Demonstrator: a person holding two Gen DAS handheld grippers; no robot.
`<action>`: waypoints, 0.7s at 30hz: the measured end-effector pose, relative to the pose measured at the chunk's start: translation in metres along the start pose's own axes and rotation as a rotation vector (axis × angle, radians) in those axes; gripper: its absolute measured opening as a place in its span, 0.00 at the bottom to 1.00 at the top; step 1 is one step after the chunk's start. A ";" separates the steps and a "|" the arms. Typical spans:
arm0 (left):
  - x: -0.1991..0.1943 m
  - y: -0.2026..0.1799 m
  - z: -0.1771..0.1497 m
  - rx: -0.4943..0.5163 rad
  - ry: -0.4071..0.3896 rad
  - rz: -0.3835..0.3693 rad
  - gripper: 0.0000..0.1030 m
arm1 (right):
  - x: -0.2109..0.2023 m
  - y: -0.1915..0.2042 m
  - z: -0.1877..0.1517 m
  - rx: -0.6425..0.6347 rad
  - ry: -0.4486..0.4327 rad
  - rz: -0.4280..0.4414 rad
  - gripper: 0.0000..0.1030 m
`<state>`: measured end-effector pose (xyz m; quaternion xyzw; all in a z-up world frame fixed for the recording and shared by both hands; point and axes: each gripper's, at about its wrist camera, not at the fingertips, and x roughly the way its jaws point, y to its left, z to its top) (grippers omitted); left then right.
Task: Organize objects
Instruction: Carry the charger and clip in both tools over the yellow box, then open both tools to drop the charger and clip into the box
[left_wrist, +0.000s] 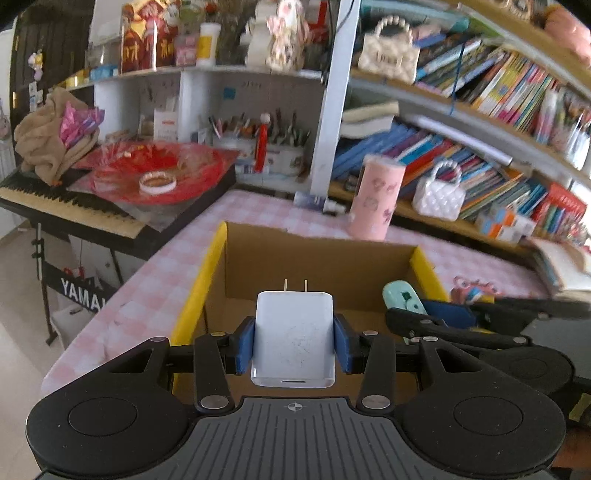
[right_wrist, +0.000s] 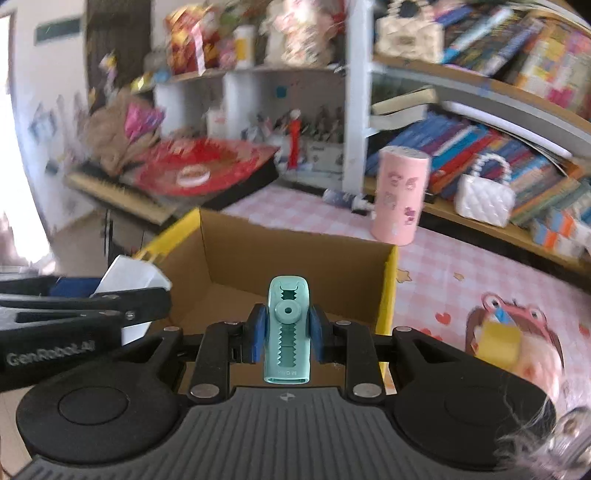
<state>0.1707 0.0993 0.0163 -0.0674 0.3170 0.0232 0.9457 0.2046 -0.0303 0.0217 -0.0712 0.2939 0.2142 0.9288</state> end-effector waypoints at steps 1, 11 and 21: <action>0.007 -0.001 0.000 0.002 0.014 0.008 0.40 | 0.009 -0.001 0.001 -0.032 0.018 -0.004 0.23; 0.061 -0.006 -0.003 0.043 0.137 0.088 0.40 | 0.073 -0.002 -0.002 -0.300 0.229 0.091 0.23; 0.078 -0.003 -0.013 -0.007 0.212 0.115 0.40 | 0.084 0.009 -0.003 -0.418 0.330 0.152 0.23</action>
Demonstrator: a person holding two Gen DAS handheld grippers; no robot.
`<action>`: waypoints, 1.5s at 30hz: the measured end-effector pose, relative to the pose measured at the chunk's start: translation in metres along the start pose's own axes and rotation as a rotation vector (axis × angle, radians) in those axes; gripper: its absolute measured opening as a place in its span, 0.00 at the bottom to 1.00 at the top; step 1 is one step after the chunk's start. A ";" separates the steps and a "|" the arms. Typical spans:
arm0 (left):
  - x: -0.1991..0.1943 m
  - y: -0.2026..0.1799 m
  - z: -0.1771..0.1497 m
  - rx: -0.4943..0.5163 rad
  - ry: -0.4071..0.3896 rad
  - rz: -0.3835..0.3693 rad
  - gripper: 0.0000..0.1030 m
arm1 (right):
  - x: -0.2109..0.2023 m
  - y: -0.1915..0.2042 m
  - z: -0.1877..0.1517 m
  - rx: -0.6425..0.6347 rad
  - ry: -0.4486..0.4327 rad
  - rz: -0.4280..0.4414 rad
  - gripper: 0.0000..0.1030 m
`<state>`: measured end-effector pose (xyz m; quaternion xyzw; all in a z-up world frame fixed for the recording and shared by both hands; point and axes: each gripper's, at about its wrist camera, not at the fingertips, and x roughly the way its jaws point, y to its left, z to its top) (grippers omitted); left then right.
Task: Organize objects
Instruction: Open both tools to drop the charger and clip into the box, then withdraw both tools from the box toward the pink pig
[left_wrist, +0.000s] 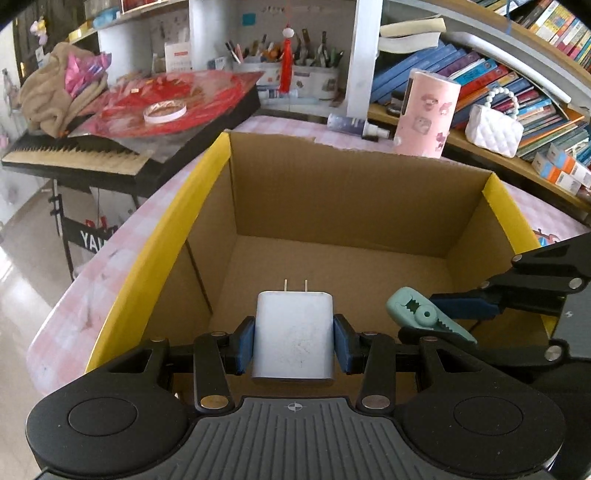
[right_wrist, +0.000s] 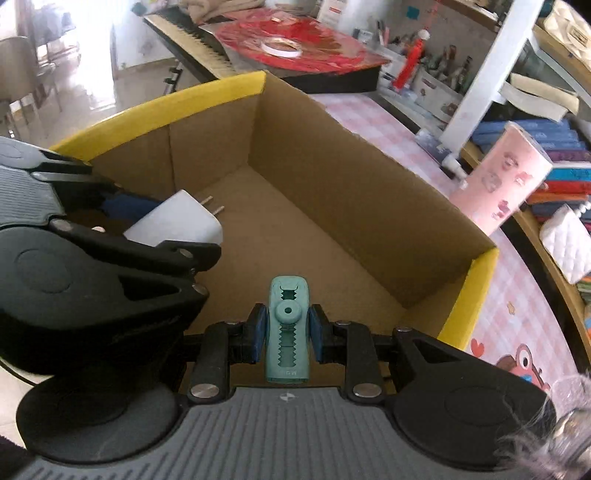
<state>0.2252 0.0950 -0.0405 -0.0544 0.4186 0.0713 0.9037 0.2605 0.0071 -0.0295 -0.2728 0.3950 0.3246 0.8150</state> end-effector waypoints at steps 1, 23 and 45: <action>0.001 0.001 0.000 -0.007 0.001 -0.003 0.40 | 0.000 0.000 0.001 0.000 0.001 0.004 0.23; -0.067 0.010 -0.003 -0.036 -0.228 -0.073 0.58 | -0.040 0.009 -0.008 0.089 -0.159 -0.165 0.56; -0.171 0.051 -0.120 -0.007 -0.323 0.057 0.90 | -0.160 0.102 -0.117 0.520 -0.346 -0.384 0.93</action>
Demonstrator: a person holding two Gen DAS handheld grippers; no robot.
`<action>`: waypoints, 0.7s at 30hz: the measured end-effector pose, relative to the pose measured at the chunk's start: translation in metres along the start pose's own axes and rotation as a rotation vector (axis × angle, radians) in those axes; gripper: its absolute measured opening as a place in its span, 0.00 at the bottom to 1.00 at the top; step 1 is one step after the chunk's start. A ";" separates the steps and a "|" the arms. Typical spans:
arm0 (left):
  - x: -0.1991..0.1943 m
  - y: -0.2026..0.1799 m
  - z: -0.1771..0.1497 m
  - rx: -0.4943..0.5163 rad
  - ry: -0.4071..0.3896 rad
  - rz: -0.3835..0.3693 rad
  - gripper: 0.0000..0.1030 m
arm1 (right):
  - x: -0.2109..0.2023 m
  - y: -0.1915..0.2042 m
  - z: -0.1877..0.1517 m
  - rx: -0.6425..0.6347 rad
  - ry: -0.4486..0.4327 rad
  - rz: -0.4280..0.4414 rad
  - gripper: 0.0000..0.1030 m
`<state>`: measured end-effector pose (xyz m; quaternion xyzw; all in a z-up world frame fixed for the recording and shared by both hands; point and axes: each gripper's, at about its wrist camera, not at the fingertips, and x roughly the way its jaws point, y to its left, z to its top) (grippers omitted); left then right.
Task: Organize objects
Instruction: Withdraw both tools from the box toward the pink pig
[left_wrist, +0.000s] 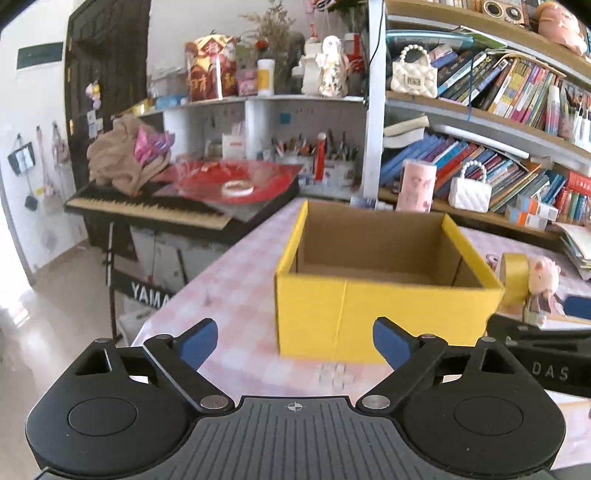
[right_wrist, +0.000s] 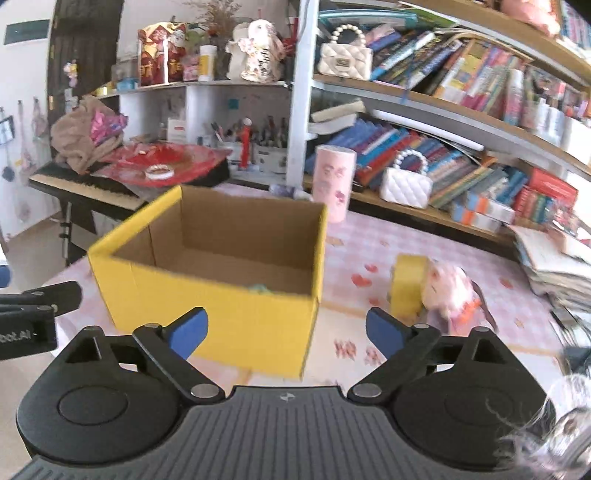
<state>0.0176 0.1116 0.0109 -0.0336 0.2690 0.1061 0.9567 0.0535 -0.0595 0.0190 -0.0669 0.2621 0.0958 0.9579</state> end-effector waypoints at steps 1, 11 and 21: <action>-0.003 0.002 -0.006 -0.005 0.008 -0.003 0.91 | -0.005 0.001 -0.008 0.018 0.010 -0.018 0.93; -0.020 0.006 -0.045 0.017 0.114 -0.018 0.91 | -0.031 0.004 -0.057 0.095 0.117 -0.054 0.94; -0.032 -0.022 -0.059 0.119 0.134 -0.135 0.91 | -0.058 -0.012 -0.083 0.143 0.151 -0.140 0.94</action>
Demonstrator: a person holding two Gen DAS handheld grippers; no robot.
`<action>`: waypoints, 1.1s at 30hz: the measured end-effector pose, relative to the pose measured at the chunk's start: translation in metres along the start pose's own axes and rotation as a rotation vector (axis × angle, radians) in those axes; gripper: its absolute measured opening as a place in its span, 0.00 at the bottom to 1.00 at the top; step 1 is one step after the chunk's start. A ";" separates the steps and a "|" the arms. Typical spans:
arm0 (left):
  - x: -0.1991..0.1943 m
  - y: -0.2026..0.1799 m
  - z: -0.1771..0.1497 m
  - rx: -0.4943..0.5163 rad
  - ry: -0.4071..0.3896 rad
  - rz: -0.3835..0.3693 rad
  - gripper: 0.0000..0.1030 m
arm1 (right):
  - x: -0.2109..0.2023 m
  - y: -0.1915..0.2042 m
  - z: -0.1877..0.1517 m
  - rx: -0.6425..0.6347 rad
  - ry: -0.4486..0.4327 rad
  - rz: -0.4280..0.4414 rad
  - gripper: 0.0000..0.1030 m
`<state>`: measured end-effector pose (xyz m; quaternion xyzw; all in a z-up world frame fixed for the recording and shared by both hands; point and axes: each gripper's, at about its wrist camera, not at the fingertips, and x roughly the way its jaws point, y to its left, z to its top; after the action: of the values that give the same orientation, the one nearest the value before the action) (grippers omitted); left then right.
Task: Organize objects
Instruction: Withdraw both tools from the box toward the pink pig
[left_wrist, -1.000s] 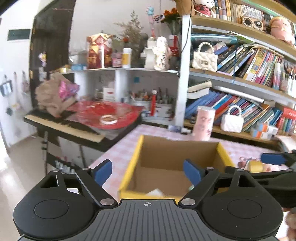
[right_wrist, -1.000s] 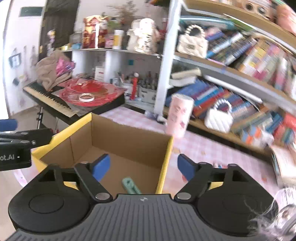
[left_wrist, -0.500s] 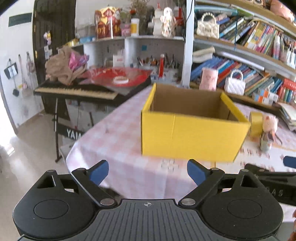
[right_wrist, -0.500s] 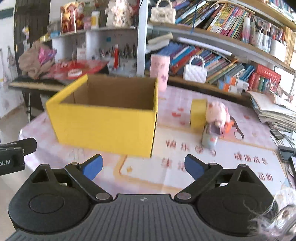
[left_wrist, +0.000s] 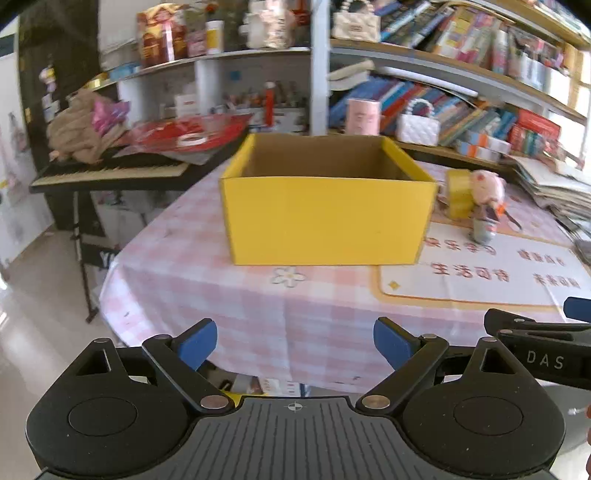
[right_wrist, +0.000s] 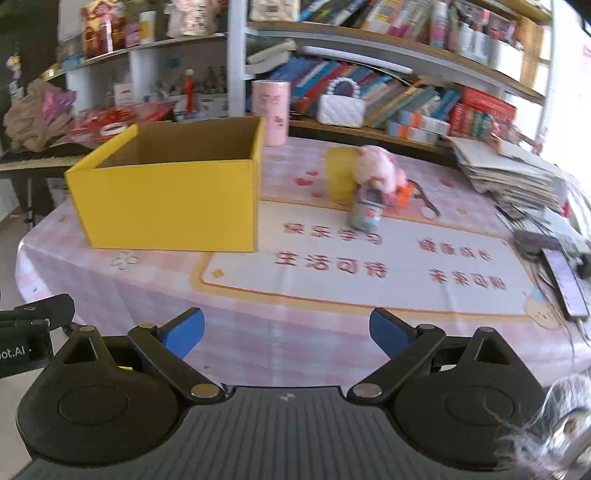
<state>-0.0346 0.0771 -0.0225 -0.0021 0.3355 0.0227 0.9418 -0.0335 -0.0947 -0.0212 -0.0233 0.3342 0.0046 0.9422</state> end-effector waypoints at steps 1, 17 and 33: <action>0.000 -0.004 0.000 0.009 -0.001 -0.010 0.91 | -0.001 -0.004 -0.002 0.011 0.002 -0.012 0.94; 0.019 -0.059 0.017 0.090 0.002 -0.138 0.91 | 0.003 -0.061 0.002 0.100 0.015 -0.134 0.94; 0.051 -0.097 0.035 0.106 0.040 -0.161 0.91 | 0.036 -0.092 0.023 0.102 0.044 -0.130 0.94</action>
<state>0.0310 -0.0170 -0.0283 0.0204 0.3537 -0.0708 0.9324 0.0114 -0.1856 -0.0225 0.0031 0.3525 -0.0739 0.9329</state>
